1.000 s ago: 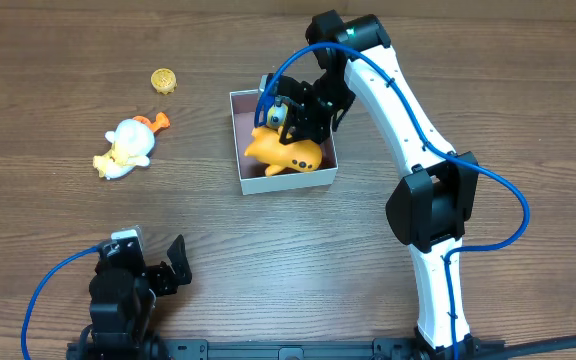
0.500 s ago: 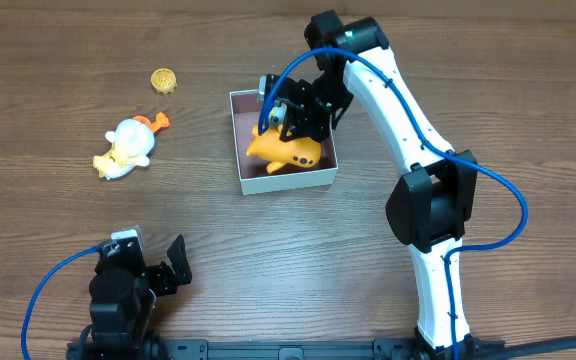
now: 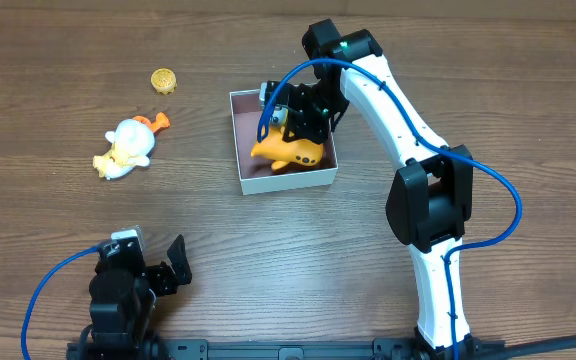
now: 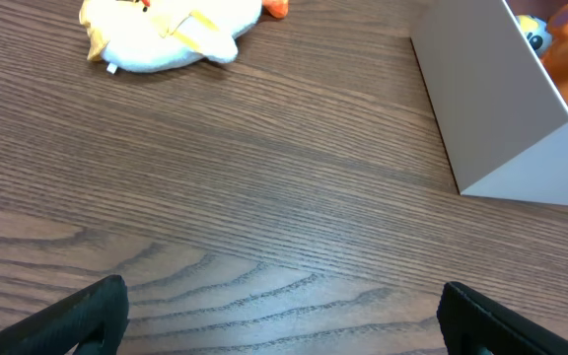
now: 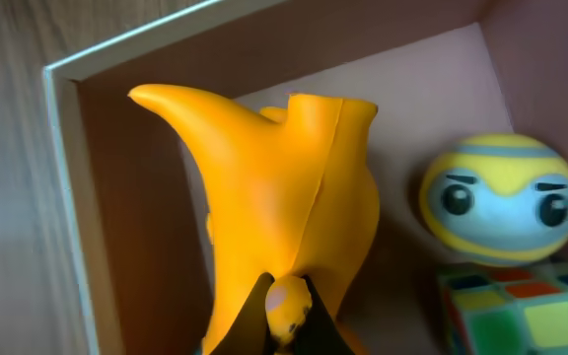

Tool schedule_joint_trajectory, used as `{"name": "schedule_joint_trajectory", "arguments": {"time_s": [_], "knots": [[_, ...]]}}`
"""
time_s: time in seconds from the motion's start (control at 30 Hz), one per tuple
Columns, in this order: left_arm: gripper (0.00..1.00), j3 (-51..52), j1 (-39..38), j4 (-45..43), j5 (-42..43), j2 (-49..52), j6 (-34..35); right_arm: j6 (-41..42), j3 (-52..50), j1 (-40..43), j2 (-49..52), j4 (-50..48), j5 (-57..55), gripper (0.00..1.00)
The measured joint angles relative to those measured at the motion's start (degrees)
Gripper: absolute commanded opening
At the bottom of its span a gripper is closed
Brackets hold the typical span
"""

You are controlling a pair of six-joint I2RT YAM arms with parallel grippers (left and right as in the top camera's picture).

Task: Pack container
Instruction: 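Lower the orange plush into the box and open the right gripper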

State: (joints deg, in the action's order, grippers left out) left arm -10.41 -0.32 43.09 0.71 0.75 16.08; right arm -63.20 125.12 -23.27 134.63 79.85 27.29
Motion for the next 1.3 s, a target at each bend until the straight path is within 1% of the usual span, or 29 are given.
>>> {"name": "schedule_joint_trajectory", "arguments": {"time_s": [0.23, 0.57, 0.77, 0.8, 0.83, 0.9, 1.0, 1.07, 1.27, 1.3], "knots": [[1.00, 0.0, 0.0, 0.0, 0.0, 0.0, 0.0, -1.6, 0.0, 0.0, 0.0, -1.0, -2.1, 0.04], [1.00, 0.0, 0.0, 0.0, 0.0, 0.0, 0.0, -2.3, 0.0, 0.0, 0.0, 7.2, 1.5, 0.04], [1.00, 0.0, 0.0, 0.0, 0.0, 0.0, 0.0, -2.4, -0.3, 0.0, 0.0, 7.8, 2.9, 0.04], [1.00, 0.0, 0.0, 0.0, 0.0, 0.0, 0.0, -2.4, -0.6, 0.0, 0.0, 7.8, 3.0, 0.05], [1.00, 0.0, 0.0, 0.0, 0.0, 0.0, 0.0, -2.4, -0.8, 0.0, 0.0, 7.8, 3.0, 0.18], [1.00, 0.0, 0.0, 0.0, 0.0, 0.0, 0.0, -2.2, -1.0, 0.0, 0.0, 7.8, 3.0, 0.27], [1.00, 0.0, 0.0, 0.0, 0.0, 0.0, 0.0, -2.7, -1.0, 0.0, 0.0, 7.8, 3.5, 0.34], [1.00, 0.0, 0.0, 0.0, 0.0, 0.0, 0.0, -2.7, -1.0, 0.0, 0.0, 7.8, 3.8, 0.37], [1.00, 0.0, 0.0, 0.0, 0.0, 0.0, 0.0, -2.6, -1.0, 0.0, 0.0, 7.8, 3.9, 0.39], [1.00, 0.0, 0.0, 0.0, 0.0, 0.0, 0.0, -2.6, -1.0, 0.0, 0.0, 7.8, 3.9, 0.40]]}}
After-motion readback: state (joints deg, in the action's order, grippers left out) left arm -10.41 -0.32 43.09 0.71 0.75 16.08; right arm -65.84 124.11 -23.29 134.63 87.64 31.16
